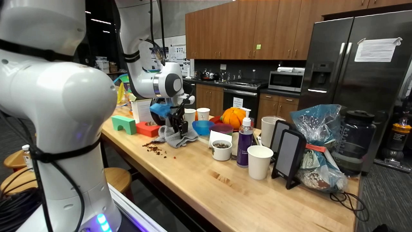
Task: Wipe the table with the gray cloth
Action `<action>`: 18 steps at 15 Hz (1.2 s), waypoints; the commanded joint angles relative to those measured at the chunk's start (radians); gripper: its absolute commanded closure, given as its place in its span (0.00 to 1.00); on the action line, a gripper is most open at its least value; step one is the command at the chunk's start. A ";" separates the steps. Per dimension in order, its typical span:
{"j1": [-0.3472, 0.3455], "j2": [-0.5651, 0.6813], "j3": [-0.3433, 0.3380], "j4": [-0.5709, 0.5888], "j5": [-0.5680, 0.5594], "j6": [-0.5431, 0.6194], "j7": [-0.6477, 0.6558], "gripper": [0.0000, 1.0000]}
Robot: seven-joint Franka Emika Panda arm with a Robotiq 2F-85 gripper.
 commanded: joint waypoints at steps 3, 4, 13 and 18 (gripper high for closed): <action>-0.014 -0.097 -0.024 -0.112 -0.009 0.066 0.021 0.01; -0.009 -0.115 -0.029 -0.123 -0.024 0.067 0.036 0.00; -0.017 -0.354 -0.017 -0.217 -0.372 0.030 0.374 0.00; -0.025 -0.443 0.038 -0.220 -0.534 -0.028 0.569 0.00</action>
